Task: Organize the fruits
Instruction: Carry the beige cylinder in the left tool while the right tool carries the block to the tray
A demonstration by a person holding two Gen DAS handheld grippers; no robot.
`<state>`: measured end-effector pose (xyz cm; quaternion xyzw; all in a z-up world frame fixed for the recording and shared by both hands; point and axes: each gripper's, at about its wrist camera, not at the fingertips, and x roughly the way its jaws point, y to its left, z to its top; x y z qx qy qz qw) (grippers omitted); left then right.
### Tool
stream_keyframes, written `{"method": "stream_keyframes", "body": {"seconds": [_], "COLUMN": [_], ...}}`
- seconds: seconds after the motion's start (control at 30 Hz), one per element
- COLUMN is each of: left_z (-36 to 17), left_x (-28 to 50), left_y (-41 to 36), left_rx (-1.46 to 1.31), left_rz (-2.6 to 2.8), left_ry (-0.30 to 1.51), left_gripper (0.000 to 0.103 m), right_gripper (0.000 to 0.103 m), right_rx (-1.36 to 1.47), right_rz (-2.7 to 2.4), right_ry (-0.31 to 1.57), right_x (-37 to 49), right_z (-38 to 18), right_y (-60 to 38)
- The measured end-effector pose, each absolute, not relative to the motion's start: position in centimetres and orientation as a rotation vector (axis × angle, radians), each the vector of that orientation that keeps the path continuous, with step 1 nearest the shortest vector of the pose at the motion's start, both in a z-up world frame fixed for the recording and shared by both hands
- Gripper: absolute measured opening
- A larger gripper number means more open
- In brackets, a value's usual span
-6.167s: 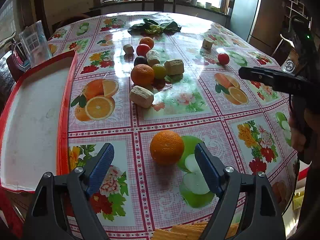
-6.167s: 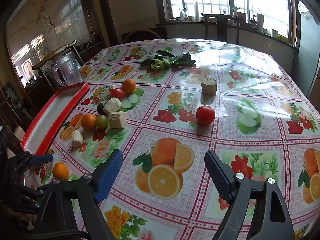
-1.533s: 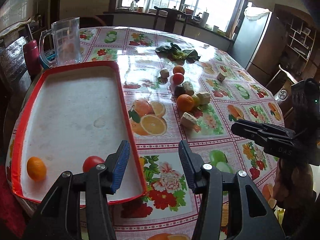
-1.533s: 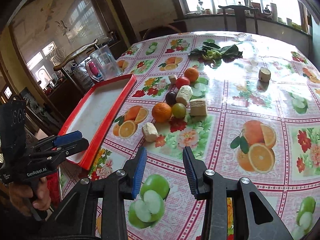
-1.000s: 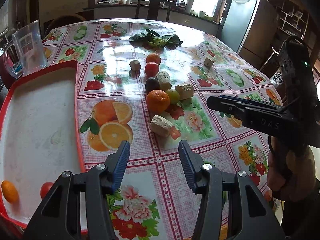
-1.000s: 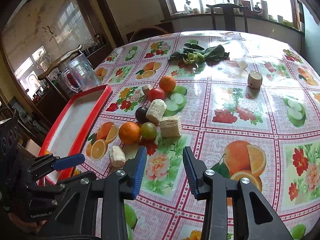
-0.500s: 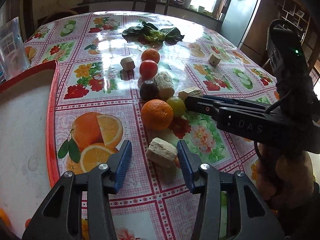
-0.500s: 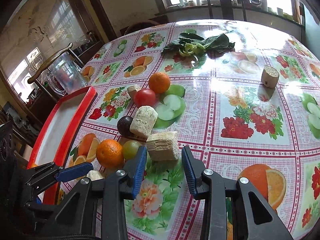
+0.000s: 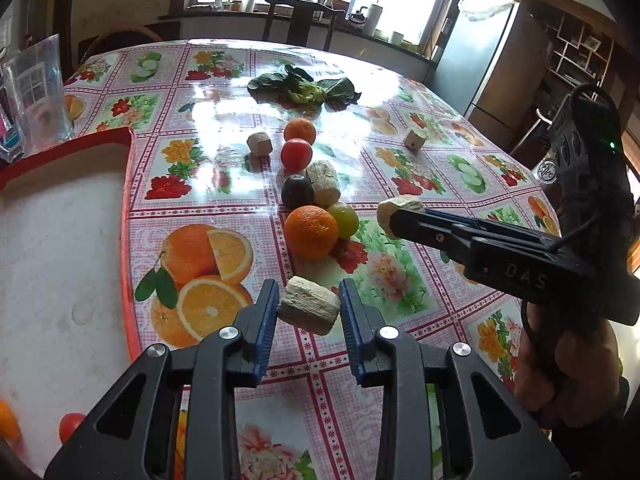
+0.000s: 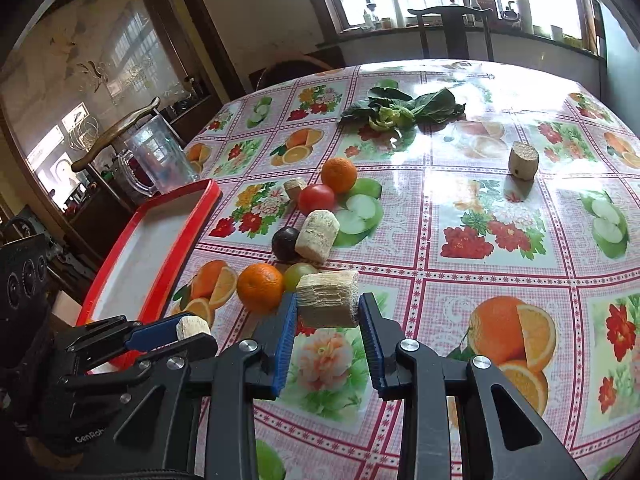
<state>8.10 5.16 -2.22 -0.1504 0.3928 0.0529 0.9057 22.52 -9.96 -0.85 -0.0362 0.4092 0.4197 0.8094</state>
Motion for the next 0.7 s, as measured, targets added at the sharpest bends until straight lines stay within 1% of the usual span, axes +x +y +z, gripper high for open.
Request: {"method": "stream_keyframes", "body": {"seconds": [0.23,0.7], "left_z": [-1.4,-0.1], "left_x": [5.4,1.2], "left_y": [6.1,7.4], "left_rx": [-0.326,-0.343], "left_rz": [0.152,0.201], "left_ry": [0.786,0.74], "left_gripper": [0.028,0.028], "right_gripper": [0.032,0.032], "right_rx": [-0.073,-0.107], "right_rz": [0.946,1.015], "right_ry": [0.856,0.857], "right_x": [19.2,14.8], "right_z": [0.4,0.7], "right_y": [-9.8,-7.9]}}
